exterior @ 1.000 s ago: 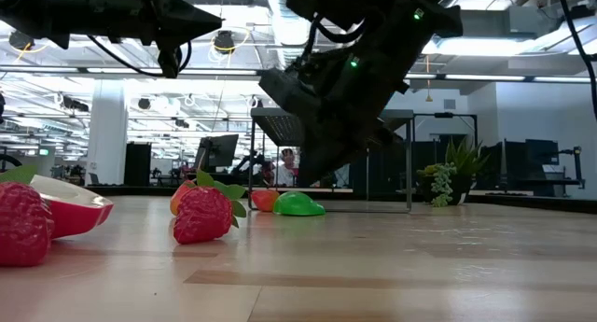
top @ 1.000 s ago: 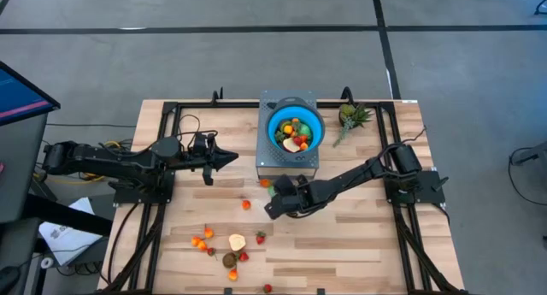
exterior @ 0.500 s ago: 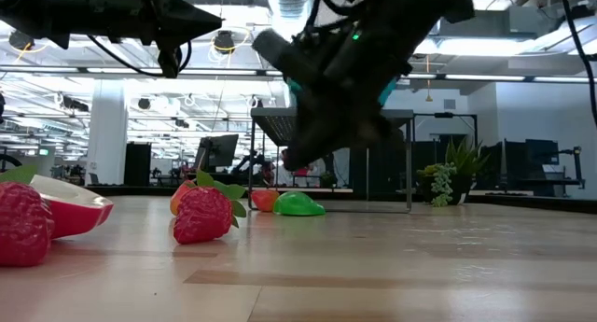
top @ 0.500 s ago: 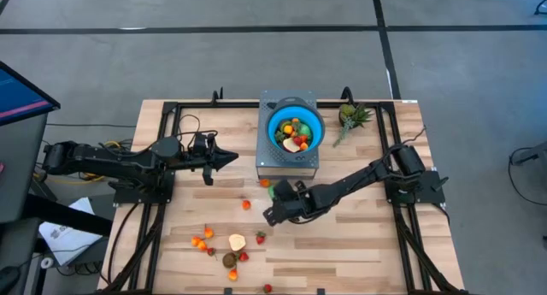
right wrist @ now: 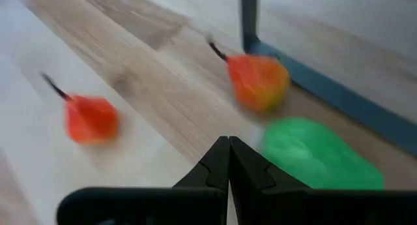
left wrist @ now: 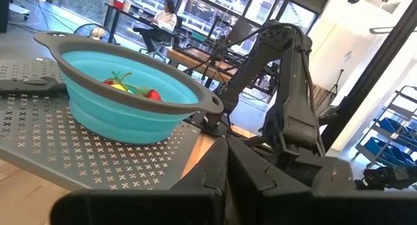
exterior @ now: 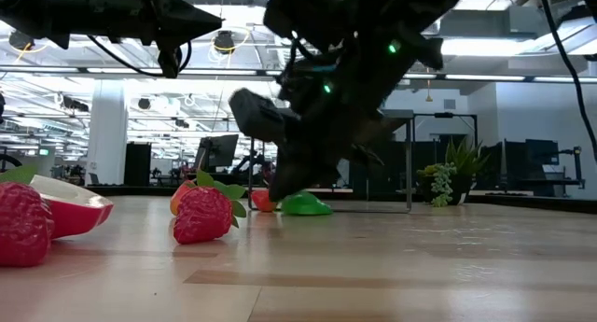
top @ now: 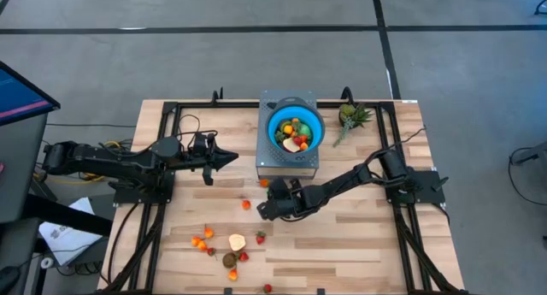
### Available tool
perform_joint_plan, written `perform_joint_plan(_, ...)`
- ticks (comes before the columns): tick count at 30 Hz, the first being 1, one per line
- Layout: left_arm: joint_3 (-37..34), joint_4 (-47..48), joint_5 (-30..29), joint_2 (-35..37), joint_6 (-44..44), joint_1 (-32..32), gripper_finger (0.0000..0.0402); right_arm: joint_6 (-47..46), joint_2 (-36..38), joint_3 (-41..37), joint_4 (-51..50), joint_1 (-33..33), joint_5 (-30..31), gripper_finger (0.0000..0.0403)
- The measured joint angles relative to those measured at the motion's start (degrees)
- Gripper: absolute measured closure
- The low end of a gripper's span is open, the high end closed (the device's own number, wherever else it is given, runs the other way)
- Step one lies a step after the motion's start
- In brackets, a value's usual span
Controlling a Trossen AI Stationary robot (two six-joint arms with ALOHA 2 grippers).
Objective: Pick & Place Fruit
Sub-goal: Put the sliced pear into the strainer bowl
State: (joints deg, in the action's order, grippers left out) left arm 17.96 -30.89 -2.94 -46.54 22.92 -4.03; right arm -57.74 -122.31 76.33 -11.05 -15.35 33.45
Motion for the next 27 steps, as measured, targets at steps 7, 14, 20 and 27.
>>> perform_joint_plan(7, 0.0, 0.01, 0.0, 0.0, -0.08, 0.0, 0.04, -0.65, 0.89, 1.23, -9.28, -0.87, -0.8, 0.0403)
perform_joint_plan(14, 0.0, 0.01, 0.0, 0.0, -0.13, 0.0, 0.04, -5.45, 2.07, 4.39, -17.11, -3.86, -6.68, 0.0403)
perform_joint_plan(20, 0.0, 0.02, 0.0, 0.0, -0.14, 0.0, 0.04, -1.31, 2.7, 8.99, -21.32, -3.8, 1.09, 0.0403)
perform_joint_plan(27, 0.0, 0.02, 0.0, 0.0, -0.13, 0.0, 0.04, 2.23, 1.94, 8.97, -19.44, -0.23, 4.63, 0.0403)
